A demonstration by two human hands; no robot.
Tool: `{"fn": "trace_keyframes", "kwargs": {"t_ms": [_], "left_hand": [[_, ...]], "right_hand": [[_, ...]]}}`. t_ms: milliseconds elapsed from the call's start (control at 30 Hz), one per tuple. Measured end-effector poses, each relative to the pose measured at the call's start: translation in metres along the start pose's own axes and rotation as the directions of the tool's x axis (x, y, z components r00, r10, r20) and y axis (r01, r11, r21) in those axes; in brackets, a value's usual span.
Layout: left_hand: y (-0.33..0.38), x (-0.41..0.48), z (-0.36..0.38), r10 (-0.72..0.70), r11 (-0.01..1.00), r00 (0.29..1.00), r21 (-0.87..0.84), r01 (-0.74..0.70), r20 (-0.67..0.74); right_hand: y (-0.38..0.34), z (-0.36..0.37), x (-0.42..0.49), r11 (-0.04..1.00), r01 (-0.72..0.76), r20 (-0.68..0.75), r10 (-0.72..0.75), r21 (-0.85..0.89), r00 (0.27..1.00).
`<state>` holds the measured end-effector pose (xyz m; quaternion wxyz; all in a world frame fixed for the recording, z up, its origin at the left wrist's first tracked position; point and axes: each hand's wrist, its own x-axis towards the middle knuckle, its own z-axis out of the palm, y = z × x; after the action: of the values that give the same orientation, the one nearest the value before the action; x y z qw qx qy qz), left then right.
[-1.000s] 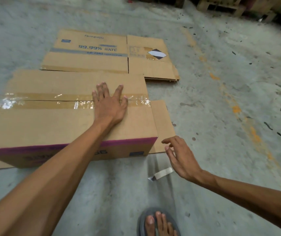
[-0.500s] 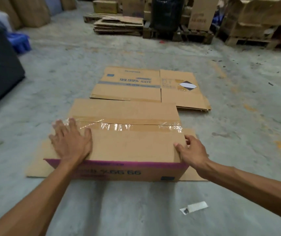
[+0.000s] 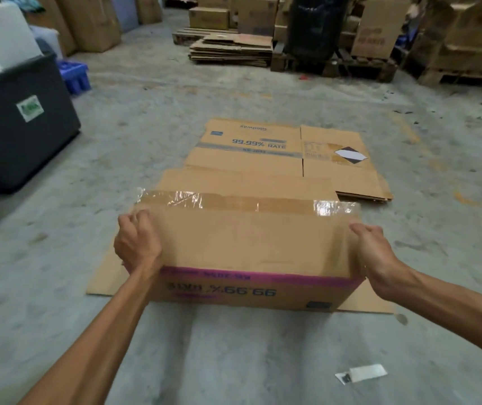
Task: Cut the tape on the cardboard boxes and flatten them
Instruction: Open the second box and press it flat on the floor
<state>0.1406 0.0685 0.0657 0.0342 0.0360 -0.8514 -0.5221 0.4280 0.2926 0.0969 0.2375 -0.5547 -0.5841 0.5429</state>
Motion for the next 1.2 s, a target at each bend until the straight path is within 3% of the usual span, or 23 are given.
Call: {"fn": "trace_keyframes", "kwargs": {"t_ms": [33,100,167,200,267,333,367,400,433,467,500,567,600,633,700,733,800,833,867,967,1033,1100,1200], "left_hand": [[0.003,0.005,-0.002,-0.060,0.983,0.997,-0.168,0.067,0.046],[0.010,0.016,-0.010,-0.182,0.807,0.946,-0.509,0.300,0.269],[0.007,0.030,-0.018,-0.158,0.708,0.834,-0.528,0.469,0.529],[0.006,0.035,-0.022,-0.101,0.751,0.768,-0.458,0.476,0.632],[-0.001,0.049,-0.031,-0.040,0.884,0.645,-0.274,0.379,0.763],[-0.001,0.065,-0.047,-0.059,0.965,0.457,-0.066,0.253,0.887],[0.004,0.075,-0.057,-0.082,0.994,0.333,0.054,0.093,0.939],[0.013,0.081,-0.062,-0.127,0.972,0.186,0.160,-0.175,0.974],[0.026,0.083,-0.064,-0.255,0.870,0.068,0.259,-0.419,0.965],[0.038,0.079,-0.059,-0.397,0.718,0.068,0.356,-0.599,0.915],[0.045,0.067,-0.049,-0.486,0.514,0.143,0.414,-0.751,0.862],[0.040,0.028,-0.018,-0.399,0.105,0.378,0.451,-0.886,0.835],[0.033,0.006,-0.005,-0.334,-0.009,0.449,0.474,-0.881,0.829],[0.027,-0.012,0.005,-0.295,-0.017,0.502,0.521,-0.854,0.813],[0.025,-0.026,0.015,-0.263,0.035,0.618,0.647,-0.761,0.741],[0.035,-0.029,0.015,-0.289,0.119,0.629,0.679,-0.725,0.722],[0.058,-0.024,0.018,-0.316,0.433,0.608,0.681,-0.590,0.728],[0.068,-0.022,0.022,-0.320,0.558,0.633,0.680,-0.475,0.705],[0.074,-0.022,0.026,-0.342,0.603,0.644,0.685,-0.408,0.684],[0.068,-0.026,0.060,-0.388,0.583,0.760,0.778,-0.236,0.521],[0.059,-0.040,0.075,-0.308,0.541,0.821,0.799,-0.264,0.480],[0.056,-0.051,0.082,-0.237,0.496,0.815,0.787,-0.367,0.529],[0.055,-0.045,0.084,-0.211,0.472,0.830,0.797,-0.376,0.517]], "right_hand": [[-0.006,-0.003,0.000,0.992,-0.032,0.042,0.027,0.122,0.999],[-0.016,-0.012,0.005,0.933,-0.133,0.130,0.094,0.333,0.987],[-0.022,-0.026,0.015,0.870,-0.226,0.249,0.124,0.439,0.960],[-0.025,-0.034,0.018,0.876,-0.231,0.315,0.097,0.423,0.944],[-0.027,-0.050,0.020,0.934,-0.186,0.472,0.023,0.304,0.882],[-0.028,-0.066,0.019,0.980,-0.155,0.620,0.044,0.128,0.784],[-0.025,-0.074,0.020,0.992,-0.124,0.689,0.102,-0.017,0.718],[-0.022,-0.081,0.022,0.979,-0.032,0.725,0.171,-0.201,0.667],[-0.021,-0.083,0.021,0.913,0.088,0.724,0.255,-0.400,0.640],[-0.017,-0.079,0.020,0.762,0.239,0.673,0.324,-0.602,0.665],[-0.009,-0.070,0.020,0.528,0.384,0.601,0.333,-0.757,0.727],[0.009,-0.042,0.013,0.047,0.516,0.515,0.178,-0.856,0.838],[0.013,-0.026,0.008,-0.084,0.516,0.506,0.116,-0.852,0.855],[0.014,-0.012,0.006,-0.121,0.505,0.495,0.105,-0.855,0.863],[-0.006,0.008,0.003,-0.034,0.445,0.432,0.177,-0.895,0.884],[-0.021,0.015,0.002,0.066,0.385,0.390,0.210,-0.921,0.897],[-0.044,0.030,0.008,0.219,0.280,0.325,0.210,-0.935,0.922],[-0.047,0.039,0.016,0.224,0.246,0.285,0.163,-0.943,0.945],[-0.046,0.050,0.027,0.195,0.206,0.232,0.120,-0.959,0.965],[-0.035,0.076,0.053,0.241,0.017,0.056,0.153,-0.970,0.987],[-0.034,0.086,0.060,0.280,-0.058,-0.011,0.167,-0.958,0.986],[-0.036,0.096,0.061,0.328,-0.118,-0.065,0.169,-0.937,0.984],[-0.038,0.103,0.061,0.361,-0.193,-0.128,0.197,-0.912,0.972]]}}
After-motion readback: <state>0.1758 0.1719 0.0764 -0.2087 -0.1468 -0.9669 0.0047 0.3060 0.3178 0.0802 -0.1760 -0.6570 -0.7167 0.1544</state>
